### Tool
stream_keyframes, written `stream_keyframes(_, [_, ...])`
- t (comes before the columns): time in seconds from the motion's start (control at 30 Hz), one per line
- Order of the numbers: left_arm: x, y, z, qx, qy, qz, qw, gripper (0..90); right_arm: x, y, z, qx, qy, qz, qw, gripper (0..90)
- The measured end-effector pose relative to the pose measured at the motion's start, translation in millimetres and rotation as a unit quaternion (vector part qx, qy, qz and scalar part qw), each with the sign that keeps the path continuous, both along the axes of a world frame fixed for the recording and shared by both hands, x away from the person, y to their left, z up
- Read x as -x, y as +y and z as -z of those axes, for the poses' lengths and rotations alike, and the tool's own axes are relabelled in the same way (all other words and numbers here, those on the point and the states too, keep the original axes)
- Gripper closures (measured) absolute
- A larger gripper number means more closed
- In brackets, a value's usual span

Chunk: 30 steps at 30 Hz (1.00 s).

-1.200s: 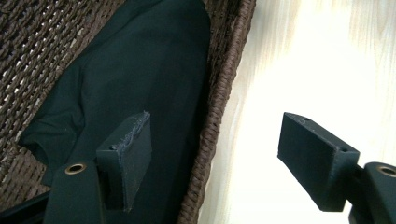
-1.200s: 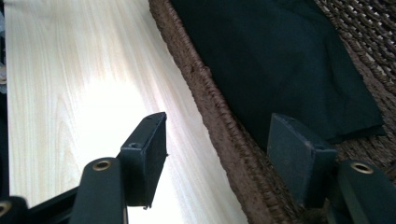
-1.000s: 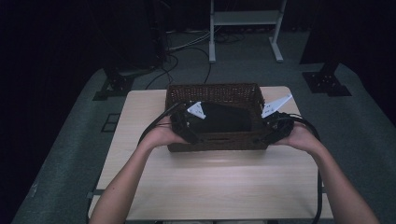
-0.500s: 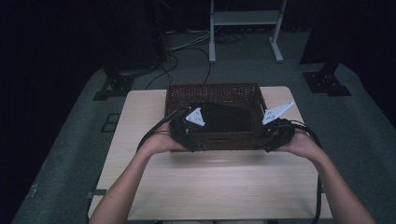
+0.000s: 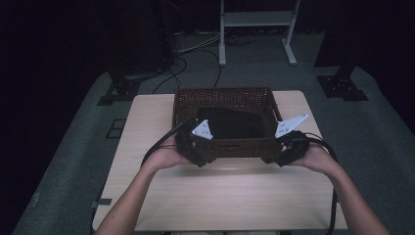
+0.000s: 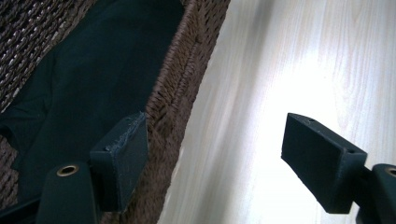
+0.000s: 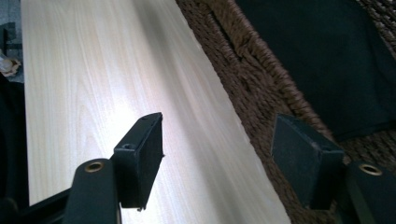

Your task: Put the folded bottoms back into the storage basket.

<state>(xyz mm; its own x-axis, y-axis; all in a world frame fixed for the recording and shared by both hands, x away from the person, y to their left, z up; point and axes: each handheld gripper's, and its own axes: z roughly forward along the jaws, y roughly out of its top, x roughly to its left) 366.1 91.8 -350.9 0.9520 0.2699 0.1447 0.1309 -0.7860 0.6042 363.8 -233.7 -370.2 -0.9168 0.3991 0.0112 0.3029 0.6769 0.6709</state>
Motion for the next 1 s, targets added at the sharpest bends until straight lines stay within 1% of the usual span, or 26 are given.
stream_keyframes(0.2, [8.3, 3.5, 4.3, -0.004, -0.002, 0.002, 1.0, 21.8, 6.0, 1.4, 7.4, -0.002, -0.002, -0.005, 1.0, 33.0])
stream_keyframes(0.27, [11.0, 3.8, 5.2, 0.0, -0.002, 0.002, 1.0, 21.6, 7.9, 2.5, 9.5, -0.002, -0.001, -0.005, 1.0, 32.9])
stream_keyframes(0.47, [17.1, 4.7, 6.7, 0.002, -0.004, 0.0, 1.0, 20.0, 11.7, 3.7, 15.0, 0.0, 0.002, -0.007, 1.0, 32.9])
stream_keyframes(0.5, [17.8, 5.3, 6.8, -0.001, -0.004, 0.003, 1.0, 20.0, 12.0, 3.6, 15.5, -0.001, 0.003, -0.007, 1.0, 32.9])
stream_keyframes(0.57, [19.1, 5.8, 9.2, 0.001, -0.005, -0.001, 1.0, 19.9, 12.8, 3.3, 16.9, -0.003, 0.004, -0.007, 1.0, 32.9])
stream_keyframes(0.73, [20.2, 8.7, 14.5, 0.006, 0.0, -0.005, 1.0, 18.9, 15.4, 2.1, 21.4, -0.003, 0.006, -0.004, 1.0, 32.8])
stream_keyframes(0.8, [21.5, 9.9, 17.0, 0.01, 0.006, -0.006, 0.9999, 18.9, 16.7, 1.1, 23.7, -0.005, 0.009, -0.003, 0.9999, 32.8])
stream_keyframes(1.0, [24.4, 15.4, 26.1, 0.01, 0.012, -0.015, 0.9998, 18.5, 21.9, -0.5, 31.7, -0.006, 0.014, -0.002, 0.9999, 32.4])
